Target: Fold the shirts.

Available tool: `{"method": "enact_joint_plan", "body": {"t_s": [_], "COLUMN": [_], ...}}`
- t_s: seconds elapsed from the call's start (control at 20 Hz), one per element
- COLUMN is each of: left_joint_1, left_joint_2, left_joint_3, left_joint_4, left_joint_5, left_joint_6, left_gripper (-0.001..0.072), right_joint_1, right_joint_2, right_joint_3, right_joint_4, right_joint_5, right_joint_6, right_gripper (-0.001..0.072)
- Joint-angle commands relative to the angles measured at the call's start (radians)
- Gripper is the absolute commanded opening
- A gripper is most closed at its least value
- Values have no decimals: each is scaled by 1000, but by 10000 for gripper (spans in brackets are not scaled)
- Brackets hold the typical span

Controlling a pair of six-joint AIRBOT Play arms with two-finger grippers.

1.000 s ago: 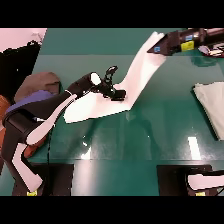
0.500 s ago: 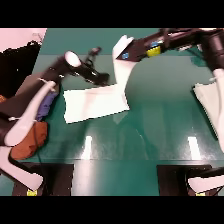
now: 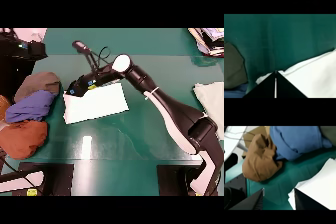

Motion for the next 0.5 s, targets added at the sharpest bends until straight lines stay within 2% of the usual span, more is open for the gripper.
{"method": "enact_joint_plan", "body": {"t_s": [0.0, 0.15, 0.35, 0.4, 0.45], "left_joint_1": [43, 43, 43, 40, 34], "left_joint_2": [33, 33, 33, 33, 33], "left_joint_3": [0, 0, 0, 0, 0], "left_joint_4": [3, -10, -42, -47, -48], "left_joint_5": [-63, -70, -67, -61, -56], "left_joint_6": [0, 0, 0, 0, 0], "left_gripper": [21, 21, 21, 21, 21], "right_joint_1": [-26, -183, -422, -475, -528], "right_joint_2": [-1, 71, 176, 190, 197], "right_joint_3": [-58, -234, -476, -520, -559], "right_joint_4": [-7, -12, -119, -117, -103], "right_joint_5": [99, 194, 211, 210, 206], "right_joint_6": [-11, 19, 75, 75, 75], "right_gripper": [326, 315, 314, 330, 444]}}
